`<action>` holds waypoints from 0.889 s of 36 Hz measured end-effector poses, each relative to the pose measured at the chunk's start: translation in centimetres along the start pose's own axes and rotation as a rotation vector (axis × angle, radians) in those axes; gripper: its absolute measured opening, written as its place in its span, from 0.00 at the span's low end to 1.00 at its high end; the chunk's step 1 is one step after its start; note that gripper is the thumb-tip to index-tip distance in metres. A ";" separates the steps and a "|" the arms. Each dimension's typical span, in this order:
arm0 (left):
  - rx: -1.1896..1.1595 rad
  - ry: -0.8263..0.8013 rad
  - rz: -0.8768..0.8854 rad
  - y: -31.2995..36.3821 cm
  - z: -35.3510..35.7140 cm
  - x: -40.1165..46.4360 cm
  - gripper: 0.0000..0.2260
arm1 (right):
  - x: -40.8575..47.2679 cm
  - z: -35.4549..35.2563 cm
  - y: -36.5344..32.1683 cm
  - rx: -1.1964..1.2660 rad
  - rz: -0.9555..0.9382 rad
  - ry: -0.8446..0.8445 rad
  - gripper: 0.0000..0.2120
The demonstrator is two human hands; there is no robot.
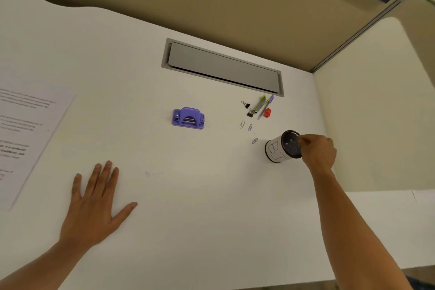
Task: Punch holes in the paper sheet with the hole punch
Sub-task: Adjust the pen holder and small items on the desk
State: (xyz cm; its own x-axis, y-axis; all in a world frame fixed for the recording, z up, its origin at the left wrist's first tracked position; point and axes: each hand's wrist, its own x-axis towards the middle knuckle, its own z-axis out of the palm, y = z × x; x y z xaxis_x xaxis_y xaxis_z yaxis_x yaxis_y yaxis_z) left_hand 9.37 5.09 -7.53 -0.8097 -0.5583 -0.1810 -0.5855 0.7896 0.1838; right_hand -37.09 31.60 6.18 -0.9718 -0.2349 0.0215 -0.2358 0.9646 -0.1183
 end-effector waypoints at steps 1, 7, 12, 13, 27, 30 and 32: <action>-0.002 0.003 -0.001 0.0 0.0 0.0 0.44 | 0.1 -0.1 -0.1 -0.060 -0.011 0.021 0.09; -0.011 0.008 0.003 0.0 0.1 0.0 0.44 | 0.4 0.2 -0.3 -0.136 -0.015 0.064 0.10; 0.001 0.002 0.005 -0.1 0.0 0.0 0.44 | -1.8 0.2 -2.3 0.014 -0.039 0.163 0.13; 0.005 -0.002 0.003 -0.1 -0.1 0.0 0.44 | -2.9 0.3 -3.1 0.062 -0.056 0.194 0.12; 0.040 -0.053 -0.031 -0.1 -0.2 0.0 0.43 | -24.6 12.8 -14.2 0.057 -0.712 -0.301 0.31; 0.046 -0.047 -0.035 -0.2 -0.1 0.0 0.43 | -26.5 13.5 -16.1 -0.030 -0.675 -0.272 0.32; 0.042 -0.044 -0.036 -0.2 0.0 0.0 0.43 | -27.2 13.8 -16.9 -0.035 -0.644 -0.262 0.32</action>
State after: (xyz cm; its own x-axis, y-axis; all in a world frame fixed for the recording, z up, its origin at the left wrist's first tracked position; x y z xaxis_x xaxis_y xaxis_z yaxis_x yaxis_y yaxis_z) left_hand 9.45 4.95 -7.56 -0.7852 -0.5755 -0.2287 -0.6111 0.7799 0.1355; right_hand -6.60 20.07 -6.08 -0.6055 -0.7788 -0.1640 -0.7693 0.6255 -0.1299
